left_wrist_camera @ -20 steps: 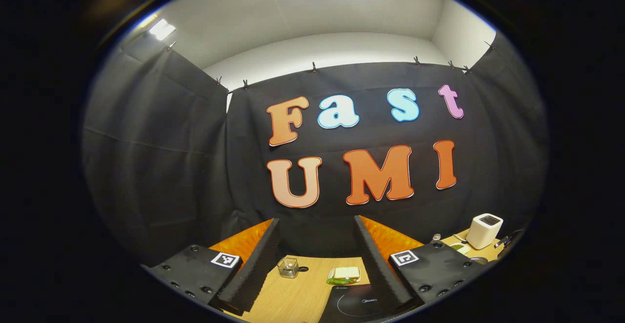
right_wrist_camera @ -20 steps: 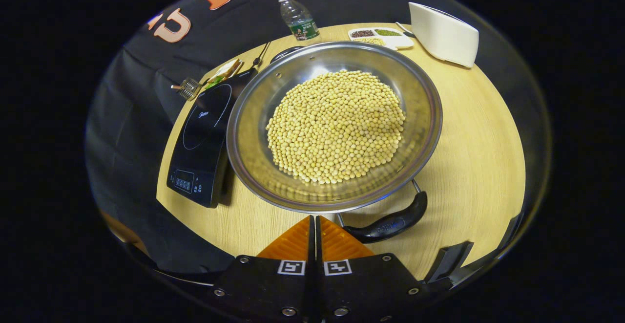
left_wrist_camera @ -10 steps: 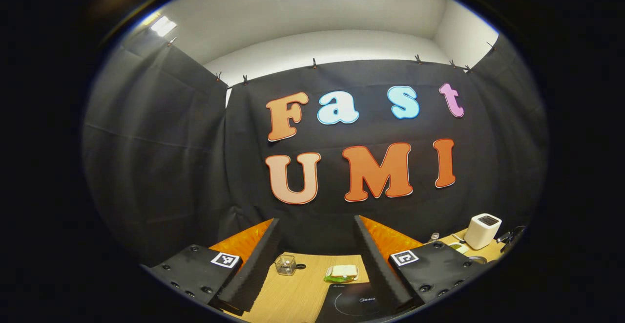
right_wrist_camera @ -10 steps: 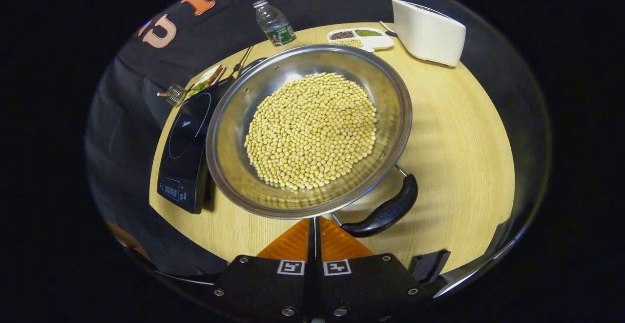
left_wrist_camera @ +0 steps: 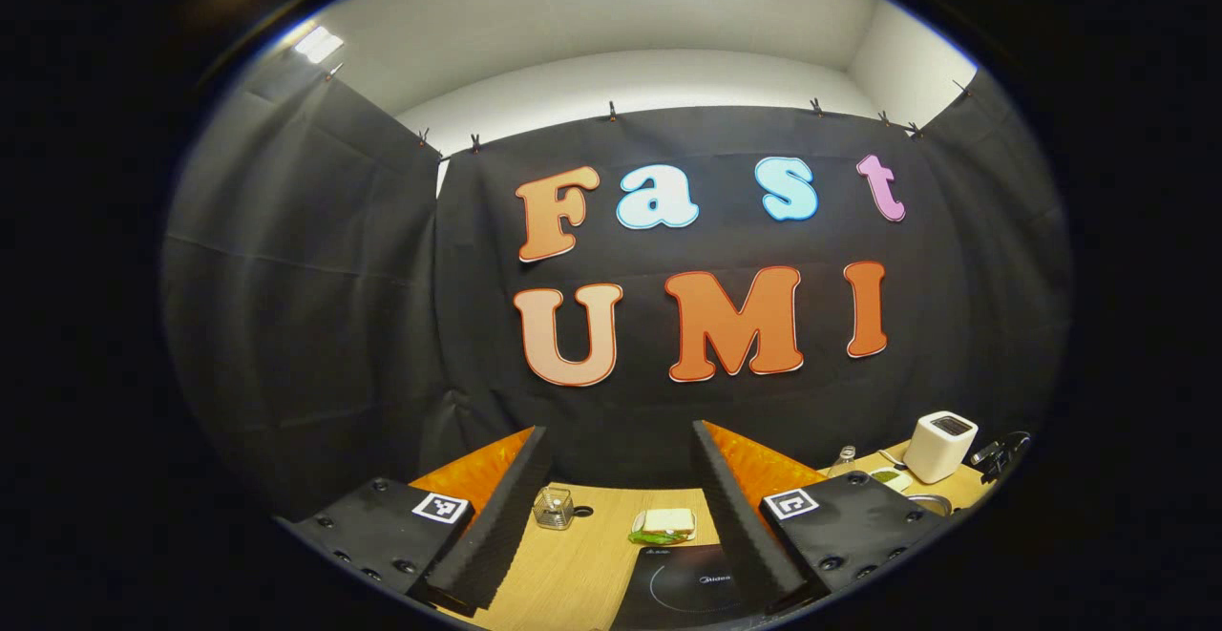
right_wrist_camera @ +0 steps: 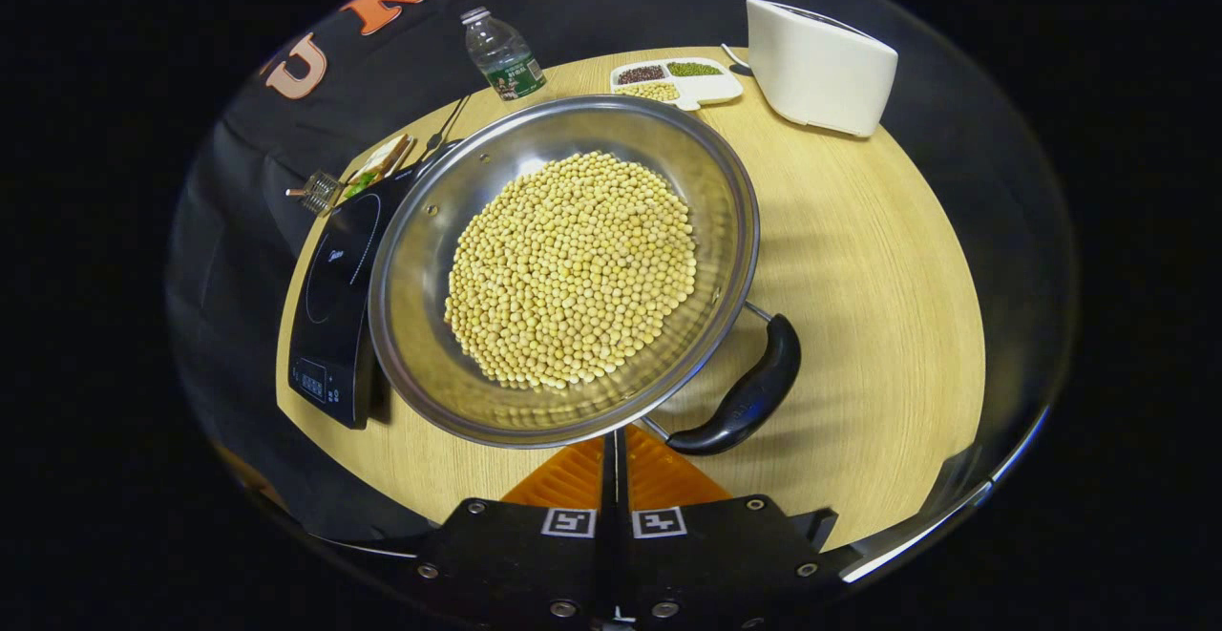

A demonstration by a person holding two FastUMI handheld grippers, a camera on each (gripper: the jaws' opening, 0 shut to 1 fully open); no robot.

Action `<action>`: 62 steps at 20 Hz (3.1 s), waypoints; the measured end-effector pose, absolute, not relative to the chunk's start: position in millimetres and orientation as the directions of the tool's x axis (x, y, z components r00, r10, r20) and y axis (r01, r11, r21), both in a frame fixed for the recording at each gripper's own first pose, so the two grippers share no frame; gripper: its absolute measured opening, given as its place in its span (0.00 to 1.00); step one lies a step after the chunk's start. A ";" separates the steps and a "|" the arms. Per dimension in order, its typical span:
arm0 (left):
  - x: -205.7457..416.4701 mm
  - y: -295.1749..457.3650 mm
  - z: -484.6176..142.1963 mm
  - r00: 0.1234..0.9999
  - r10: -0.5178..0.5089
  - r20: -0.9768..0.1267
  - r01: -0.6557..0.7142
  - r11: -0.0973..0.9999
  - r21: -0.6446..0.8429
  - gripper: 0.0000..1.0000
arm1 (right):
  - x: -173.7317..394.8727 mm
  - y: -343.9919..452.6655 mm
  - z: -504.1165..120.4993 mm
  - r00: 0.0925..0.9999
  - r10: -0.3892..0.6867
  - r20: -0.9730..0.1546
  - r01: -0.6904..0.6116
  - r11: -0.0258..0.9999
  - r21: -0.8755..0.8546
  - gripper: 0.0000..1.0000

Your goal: First push the handle of the pot to place it horizontally, then grasp the pot with both hands and set it on the induction cooktop.

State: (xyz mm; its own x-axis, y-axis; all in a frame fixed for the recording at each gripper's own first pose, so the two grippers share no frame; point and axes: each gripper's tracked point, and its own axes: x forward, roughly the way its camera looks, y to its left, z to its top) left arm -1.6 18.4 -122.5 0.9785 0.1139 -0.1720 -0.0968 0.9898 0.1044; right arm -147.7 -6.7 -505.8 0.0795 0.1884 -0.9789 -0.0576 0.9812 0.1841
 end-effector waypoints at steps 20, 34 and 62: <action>-0.7 6.6 -143.0 0.972 0.116 -0.205 -0.093 0.989 0.117 0.97 | -96.4 -67.8 -519.3 0.129 0.022 -0.991 0.044 0.999 0.028 0.00; -4.8 -16.6 -164.1 0.968 0.091 -0.233 -0.062 0.990 0.130 0.94 | -55.3 -82.4 -521.8 0.180 -0.020 -0.984 0.128 0.992 0.003 0.00; -5.4 -205.3 -402.1 0.646 -0.278 -0.711 0.253 0.957 -0.144 0.97 | -3.0 -69.3 -452.7 0.410 0.034 -0.912 0.090 0.993 0.077 0.66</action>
State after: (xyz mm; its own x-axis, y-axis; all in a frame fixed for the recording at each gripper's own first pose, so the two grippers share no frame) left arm -5.4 -205.3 -402.1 0.6460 -0.2785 -0.7107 0.2535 0.9565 -0.1444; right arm -3.0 -69.3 -452.7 0.4096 0.0340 -0.9116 0.0897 0.9930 0.0774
